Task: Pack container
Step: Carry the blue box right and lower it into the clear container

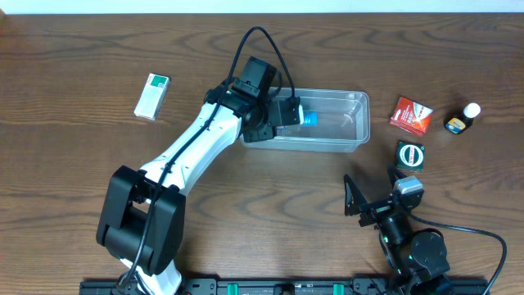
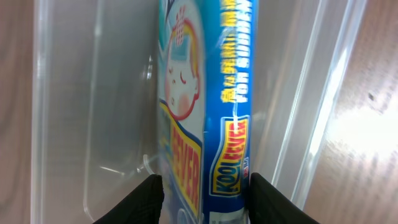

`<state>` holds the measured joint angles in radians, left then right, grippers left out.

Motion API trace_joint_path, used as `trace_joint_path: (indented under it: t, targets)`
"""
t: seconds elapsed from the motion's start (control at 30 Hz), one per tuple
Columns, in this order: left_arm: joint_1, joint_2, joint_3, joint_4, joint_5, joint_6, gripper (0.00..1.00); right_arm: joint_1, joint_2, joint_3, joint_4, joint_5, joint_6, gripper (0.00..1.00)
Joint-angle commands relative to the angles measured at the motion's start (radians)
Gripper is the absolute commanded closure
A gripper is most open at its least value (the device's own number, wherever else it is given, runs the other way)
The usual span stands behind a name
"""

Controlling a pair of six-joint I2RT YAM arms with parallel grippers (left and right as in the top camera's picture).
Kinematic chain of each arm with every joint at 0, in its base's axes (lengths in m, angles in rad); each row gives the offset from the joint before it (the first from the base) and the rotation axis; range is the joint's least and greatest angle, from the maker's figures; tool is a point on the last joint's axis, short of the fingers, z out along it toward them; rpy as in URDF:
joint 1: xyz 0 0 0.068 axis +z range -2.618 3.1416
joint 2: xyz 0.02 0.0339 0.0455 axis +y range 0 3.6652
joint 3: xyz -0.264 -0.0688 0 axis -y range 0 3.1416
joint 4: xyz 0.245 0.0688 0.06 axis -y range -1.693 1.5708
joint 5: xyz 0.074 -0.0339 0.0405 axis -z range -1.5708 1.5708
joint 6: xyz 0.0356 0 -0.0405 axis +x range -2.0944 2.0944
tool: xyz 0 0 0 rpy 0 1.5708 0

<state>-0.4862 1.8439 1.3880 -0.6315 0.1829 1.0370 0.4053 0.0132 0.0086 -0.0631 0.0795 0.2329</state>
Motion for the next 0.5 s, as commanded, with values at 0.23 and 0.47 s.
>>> trace_joint_path:
  t: [0.23,0.47]
  targets:
    - [0.000,-0.181,0.015,-0.079,0.000,-0.018,0.54,0.012,-0.001,-0.003,-0.002,0.006,-0.010,0.01]
    - [0.017,-0.299,0.015,-0.008,-0.062,-0.235,0.55,0.012,-0.001,-0.003,-0.002,0.006,-0.010,0.01]
